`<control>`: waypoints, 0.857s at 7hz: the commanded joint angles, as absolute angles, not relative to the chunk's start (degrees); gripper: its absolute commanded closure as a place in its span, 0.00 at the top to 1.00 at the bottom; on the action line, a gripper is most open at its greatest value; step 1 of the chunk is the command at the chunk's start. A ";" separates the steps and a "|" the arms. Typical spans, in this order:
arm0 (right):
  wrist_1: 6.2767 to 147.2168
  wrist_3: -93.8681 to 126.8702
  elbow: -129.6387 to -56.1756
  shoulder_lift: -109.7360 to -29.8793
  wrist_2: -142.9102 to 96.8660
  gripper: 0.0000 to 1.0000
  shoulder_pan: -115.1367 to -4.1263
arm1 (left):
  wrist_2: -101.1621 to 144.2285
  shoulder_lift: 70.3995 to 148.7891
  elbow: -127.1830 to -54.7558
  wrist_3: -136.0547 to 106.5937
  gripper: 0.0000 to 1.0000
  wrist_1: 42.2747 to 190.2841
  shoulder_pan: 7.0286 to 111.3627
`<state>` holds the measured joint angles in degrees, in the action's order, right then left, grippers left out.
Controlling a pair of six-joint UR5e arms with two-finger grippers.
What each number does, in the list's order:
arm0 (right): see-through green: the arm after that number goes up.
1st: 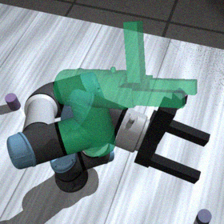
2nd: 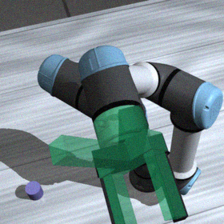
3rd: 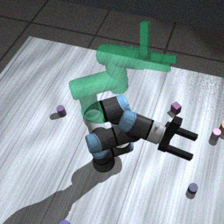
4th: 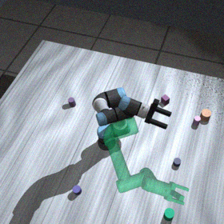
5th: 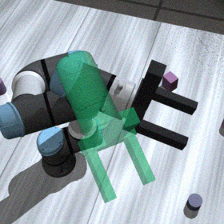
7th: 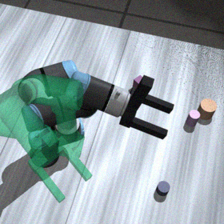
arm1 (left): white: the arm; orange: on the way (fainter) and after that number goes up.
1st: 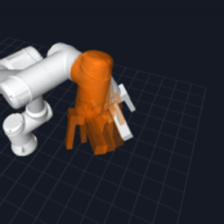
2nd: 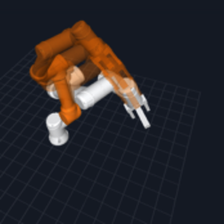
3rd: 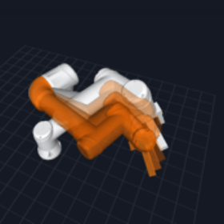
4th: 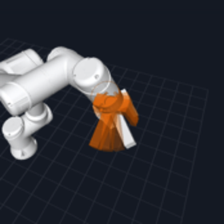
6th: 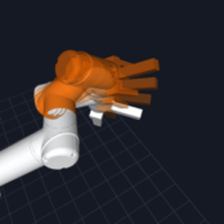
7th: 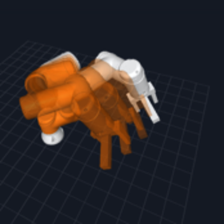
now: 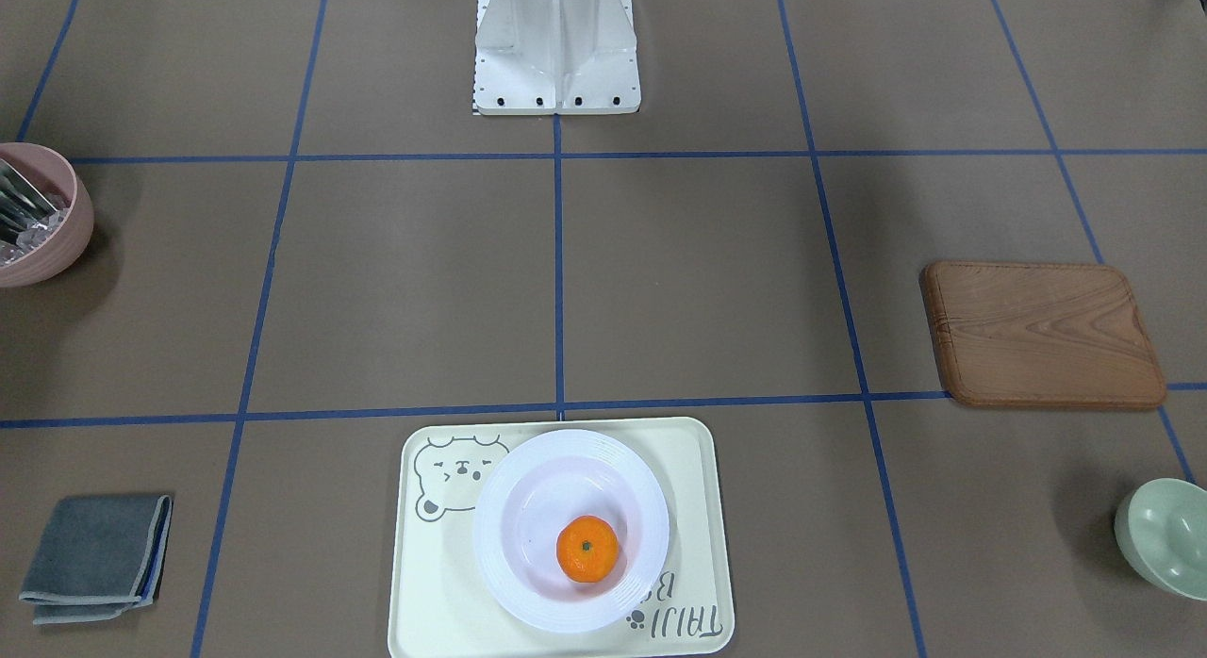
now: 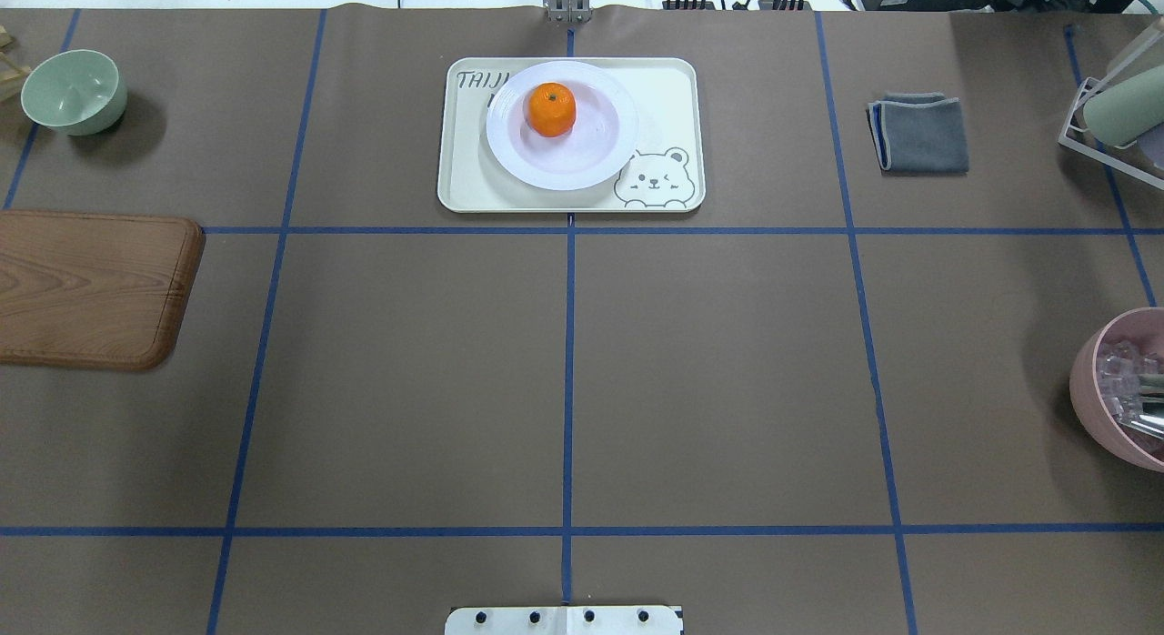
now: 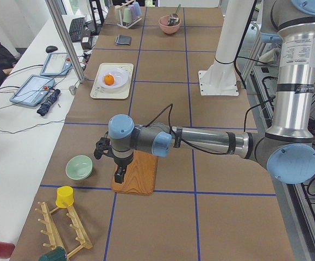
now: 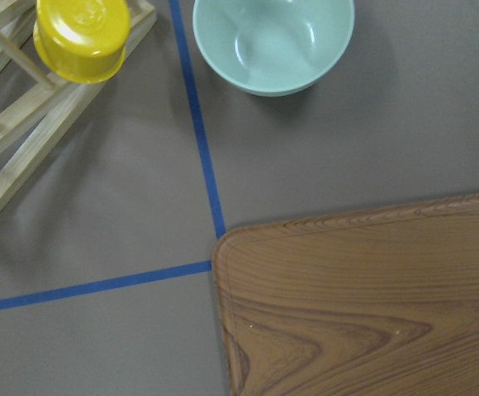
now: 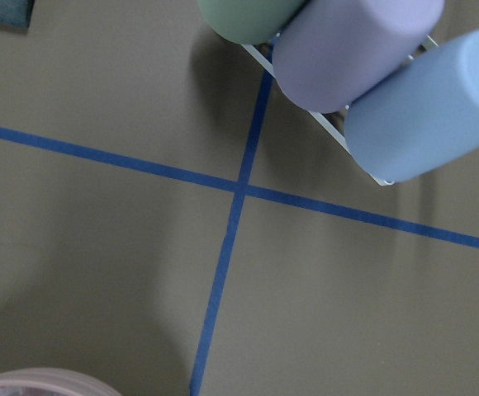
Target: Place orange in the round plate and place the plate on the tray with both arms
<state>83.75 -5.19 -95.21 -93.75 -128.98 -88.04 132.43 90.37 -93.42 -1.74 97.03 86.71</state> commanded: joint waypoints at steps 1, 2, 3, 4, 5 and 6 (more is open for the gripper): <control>81.12 -2.04 -92.47 -94.84 -129.37 1.00 -88.16 | 133.33 87.12 -93.34 -1.66 0.99 95.97 87.54; 83.56 -1.85 -92.81 -93.70 -129.46 1.00 -88.15 | 133.33 86.66 -93.34 -1.76 0.99 95.98 87.63; 90.02 -1.85 -93.07 -90.73 -129.55 1.00 -88.15 | 133.42 85.88 -94.04 -1.84 0.99 95.98 87.63; 92.44 -1.93 -92.99 -89.40 -129.55 1.00 -88.15 | 133.33 85.96 -94.22 -1.85 0.99 95.72 87.63; 92.55 -1.93 -92.99 -89.47 -129.55 1.00 -88.15 | 133.33 85.96 -94.22 -1.85 0.99 95.71 87.63; 92.64 -1.93 -92.81 -89.47 -129.55 1.00 -88.15 | 133.42 85.96 -94.22 -1.85 0.99 95.71 87.63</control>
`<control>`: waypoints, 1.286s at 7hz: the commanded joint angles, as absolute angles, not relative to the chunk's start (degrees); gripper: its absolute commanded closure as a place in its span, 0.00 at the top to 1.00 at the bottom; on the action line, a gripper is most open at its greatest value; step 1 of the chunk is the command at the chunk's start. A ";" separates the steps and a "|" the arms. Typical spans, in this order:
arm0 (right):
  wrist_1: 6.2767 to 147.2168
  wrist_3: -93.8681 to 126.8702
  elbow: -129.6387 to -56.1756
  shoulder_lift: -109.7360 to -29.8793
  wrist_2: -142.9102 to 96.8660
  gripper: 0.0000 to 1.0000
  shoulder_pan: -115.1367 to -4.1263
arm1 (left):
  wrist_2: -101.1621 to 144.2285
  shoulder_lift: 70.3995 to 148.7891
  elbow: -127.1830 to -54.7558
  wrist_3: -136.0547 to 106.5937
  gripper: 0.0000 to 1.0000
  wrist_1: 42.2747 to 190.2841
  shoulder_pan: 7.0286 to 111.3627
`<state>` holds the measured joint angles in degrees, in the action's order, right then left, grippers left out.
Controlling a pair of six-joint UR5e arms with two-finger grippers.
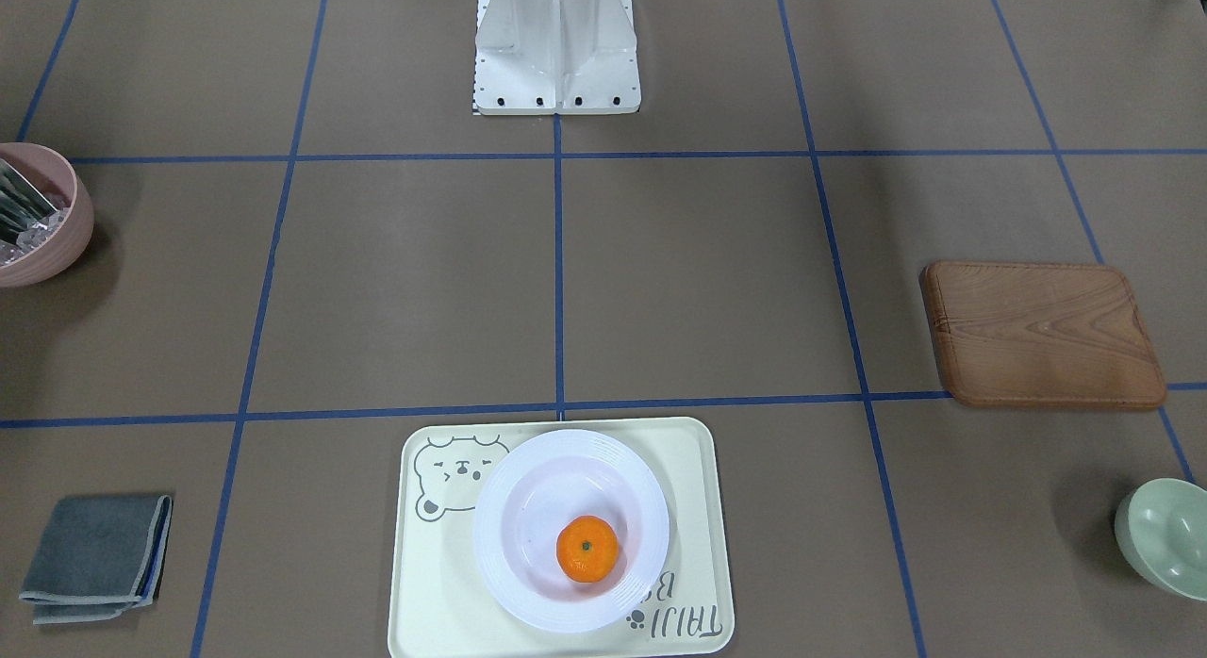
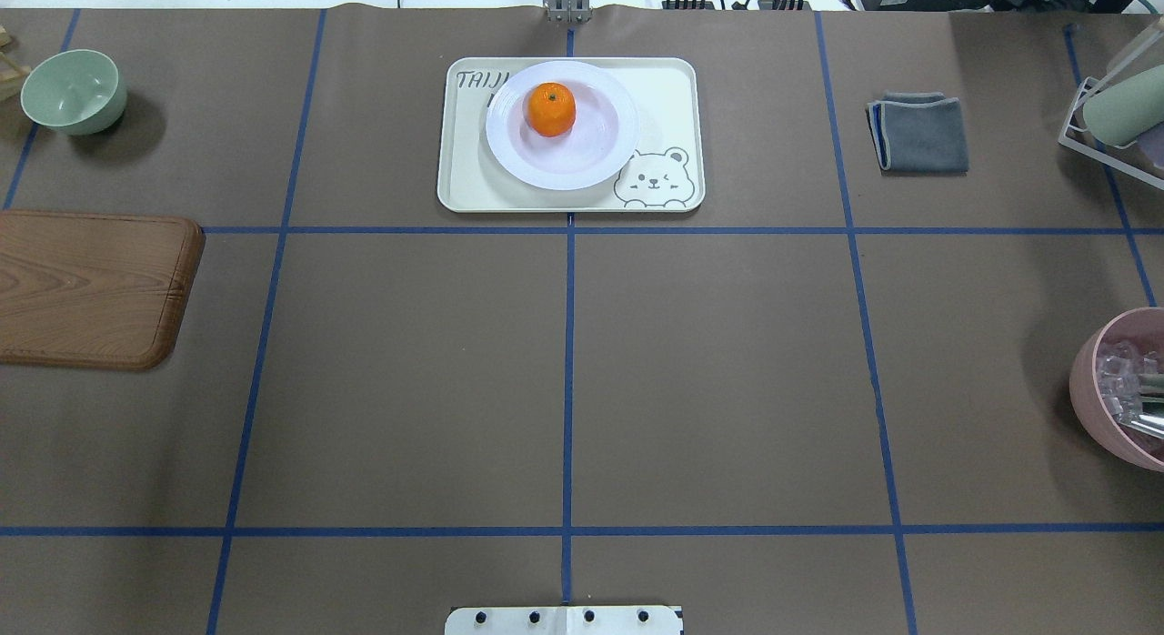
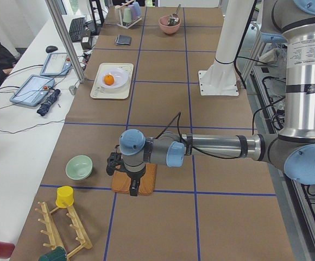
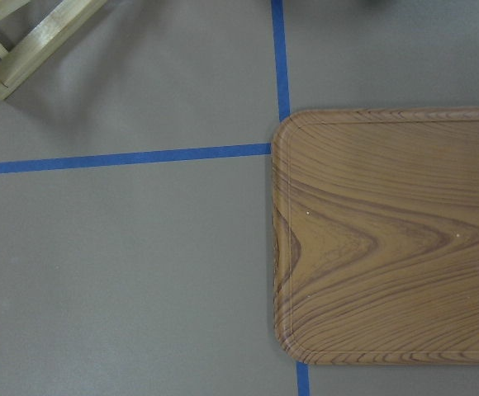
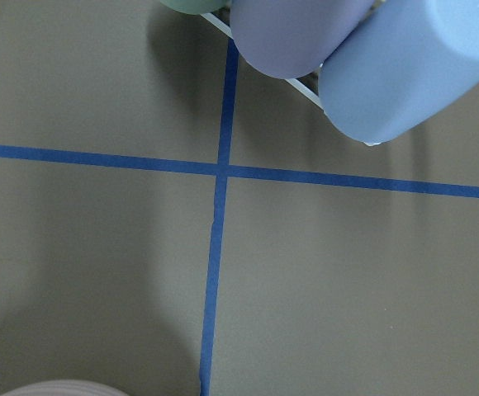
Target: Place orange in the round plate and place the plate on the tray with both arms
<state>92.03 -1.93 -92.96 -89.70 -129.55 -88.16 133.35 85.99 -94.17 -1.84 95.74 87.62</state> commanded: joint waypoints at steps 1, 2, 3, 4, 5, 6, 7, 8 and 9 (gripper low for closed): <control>92.64 -1.93 -92.90 -89.47 -129.55 1.00 -88.15 | 133.33 85.96 -94.13 -1.85 0.99 95.71 87.54; 92.55 -1.93 -92.99 -89.47 -129.55 1.00 -88.15 | 133.33 85.96 -94.22 -1.85 0.99 95.71 87.54; 92.55 -1.85 -93.08 -89.47 -129.55 1.00 -88.15 | 133.33 85.96 -94.22 -1.76 0.99 95.71 87.54; 92.55 -1.93 -93.08 -89.47 -129.64 1.00 -88.15 | 133.50 85.96 -94.13 -1.76 0.99 95.71 87.63; 92.64 -1.85 -93.08 -89.56 -129.90 1.00 -88.15 | 133.51 85.87 -94.13 -1.76 0.99 95.71 87.63; 92.64 -1.85 -92.99 -89.73 -132.16 1.00 -88.15 | 133.51 85.87 -94.13 -1.76 0.99 95.71 87.63; 92.64 -1.85 -92.99 -89.74 -132.36 1.00 -88.15 | 133.51 85.87 -94.04 -1.76 0.99 95.71 87.63; 92.64 -1.85 -92.99 -89.74 -132.36 1.00 -88.15 | 133.59 85.87 -93.87 -1.76 0.99 95.71 87.63; 92.64 -1.85 -92.99 -89.74 -132.36 1.00 -88.15 | 133.51 85.87 -93.87 -1.76 0.99 95.80 87.63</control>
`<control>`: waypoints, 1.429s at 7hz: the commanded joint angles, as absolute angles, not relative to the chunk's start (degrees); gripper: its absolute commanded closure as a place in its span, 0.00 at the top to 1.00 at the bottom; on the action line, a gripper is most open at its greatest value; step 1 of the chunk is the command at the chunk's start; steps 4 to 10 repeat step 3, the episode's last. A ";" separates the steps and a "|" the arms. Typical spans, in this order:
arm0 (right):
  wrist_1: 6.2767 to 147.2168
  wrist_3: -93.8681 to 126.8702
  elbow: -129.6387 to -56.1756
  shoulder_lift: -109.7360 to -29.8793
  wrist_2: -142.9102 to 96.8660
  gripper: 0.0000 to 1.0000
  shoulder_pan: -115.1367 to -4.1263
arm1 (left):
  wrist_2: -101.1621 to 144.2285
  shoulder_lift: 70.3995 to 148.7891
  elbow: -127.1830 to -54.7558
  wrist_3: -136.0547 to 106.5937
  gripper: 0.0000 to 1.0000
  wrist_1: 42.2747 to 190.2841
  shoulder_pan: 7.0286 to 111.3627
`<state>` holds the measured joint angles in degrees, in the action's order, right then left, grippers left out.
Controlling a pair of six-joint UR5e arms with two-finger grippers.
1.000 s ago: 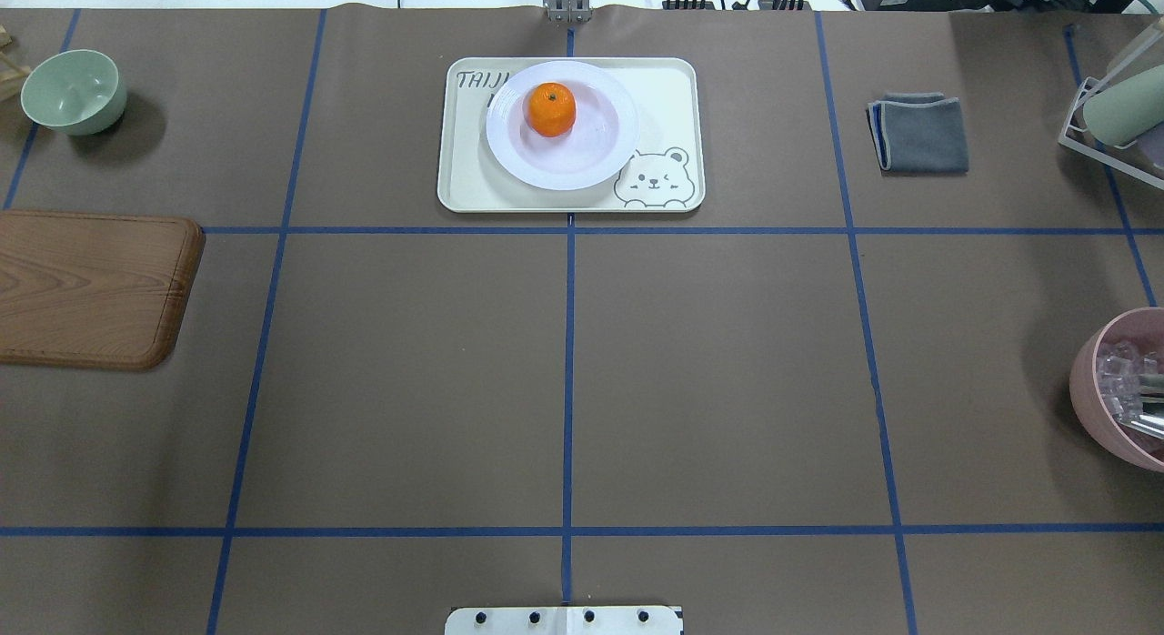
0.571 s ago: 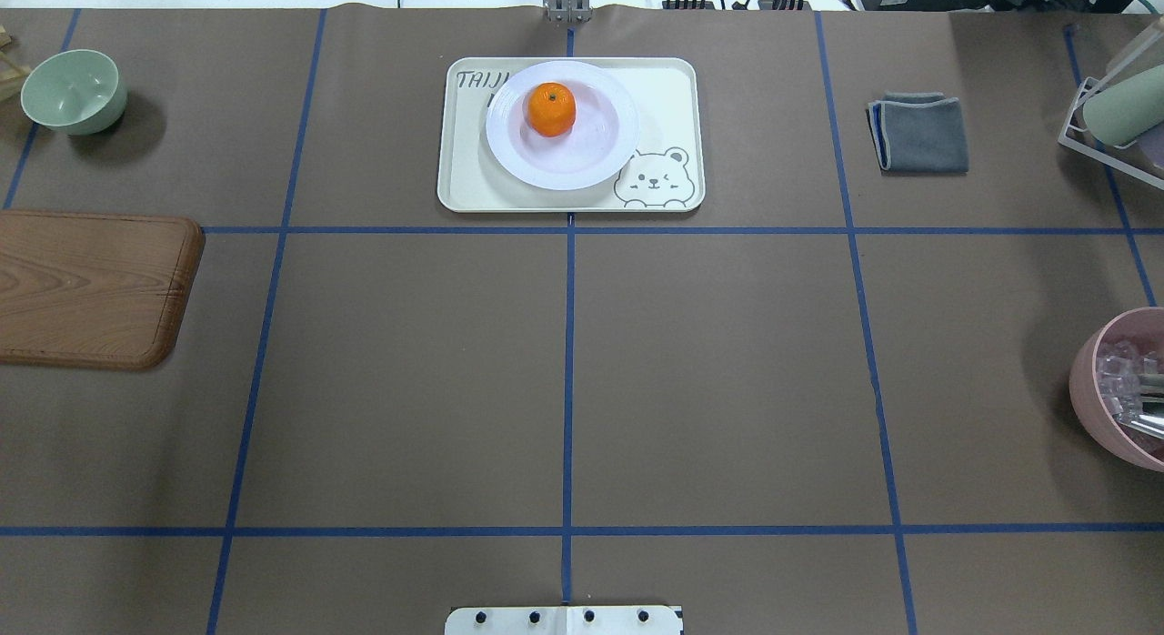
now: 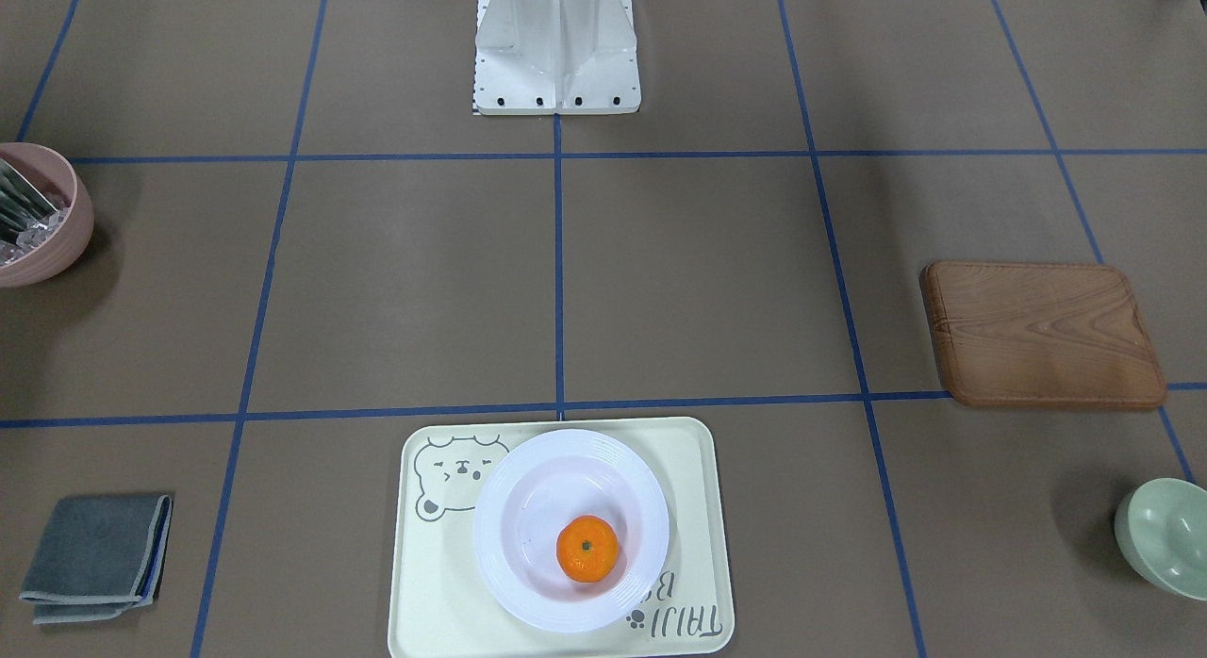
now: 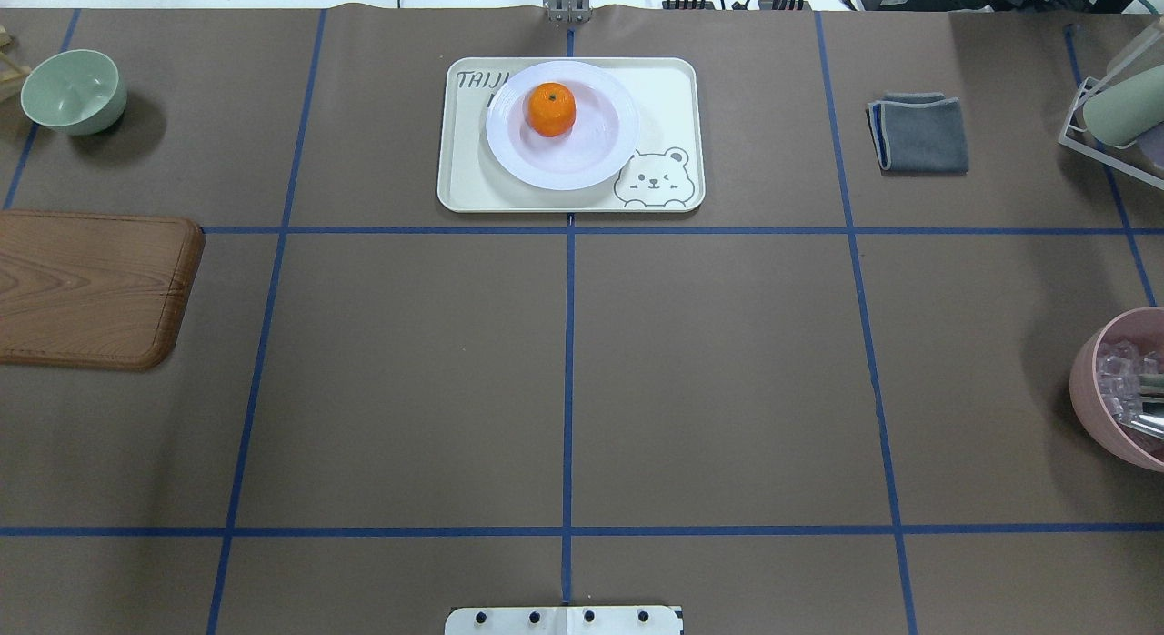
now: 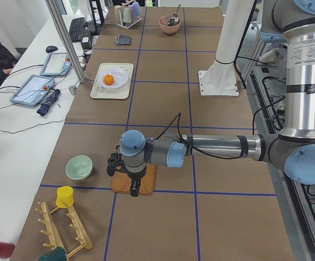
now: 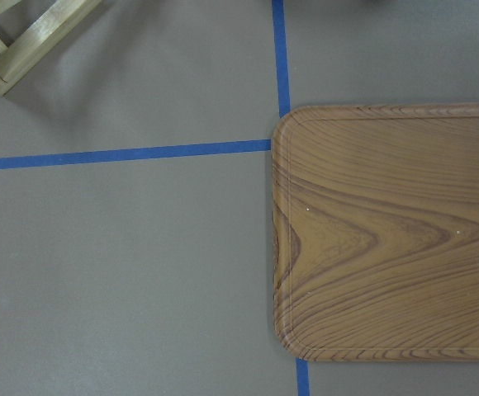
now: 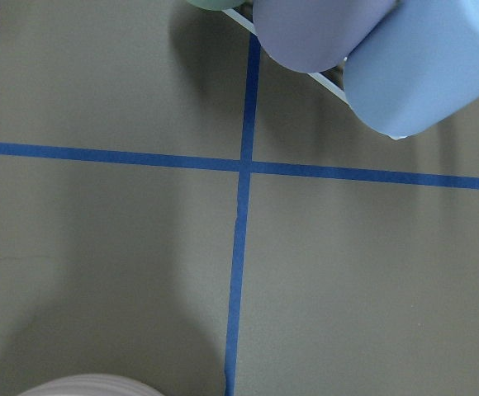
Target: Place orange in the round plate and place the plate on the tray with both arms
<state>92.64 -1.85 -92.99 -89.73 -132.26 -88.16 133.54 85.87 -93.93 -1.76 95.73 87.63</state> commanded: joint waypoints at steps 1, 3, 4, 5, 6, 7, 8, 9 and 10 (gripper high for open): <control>92.55 -1.85 -92.99 -89.74 -132.36 1.00 -88.15 | 133.51 85.87 -93.78 -1.76 0.99 95.80 87.63; 92.55 -1.85 -92.99 -89.82 -132.54 1.00 -88.24 | 133.51 85.87 -93.69 -1.76 0.99 95.80 87.63; 92.55 -1.85 -92.99 -89.82 -132.54 1.00 -88.24 | 133.51 85.87 -93.69 -1.76 0.99 95.80 87.63; 92.55 -1.85 -92.99 -89.82 -132.54 1.00 -88.24 | 133.51 85.87 -93.69 -1.76 0.99 95.80 87.63; 92.55 -1.85 -92.99 -89.82 -132.54 1.00 -88.24 | 133.51 85.87 -93.69 -1.76 0.99 95.80 87.63; 92.55 -1.85 -92.99 -89.82 -132.54 1.00 -88.24 | 133.51 85.87 -93.69 -1.76 0.99 95.80 87.63; 92.55 -1.85 -92.99 -89.82 -132.54 1.00 -88.24 | 133.51 85.87 -93.69 -1.76 0.99 95.80 87.63; 92.55 -1.85 -92.99 -89.82 -132.54 1.00 -88.24 | 133.51 85.87 -93.69 -1.76 0.99 95.80 87.63; 92.55 -1.85 -92.99 -89.82 -132.54 1.00 -88.24 | 133.51 85.87 -93.69 -1.76 0.99 95.80 87.63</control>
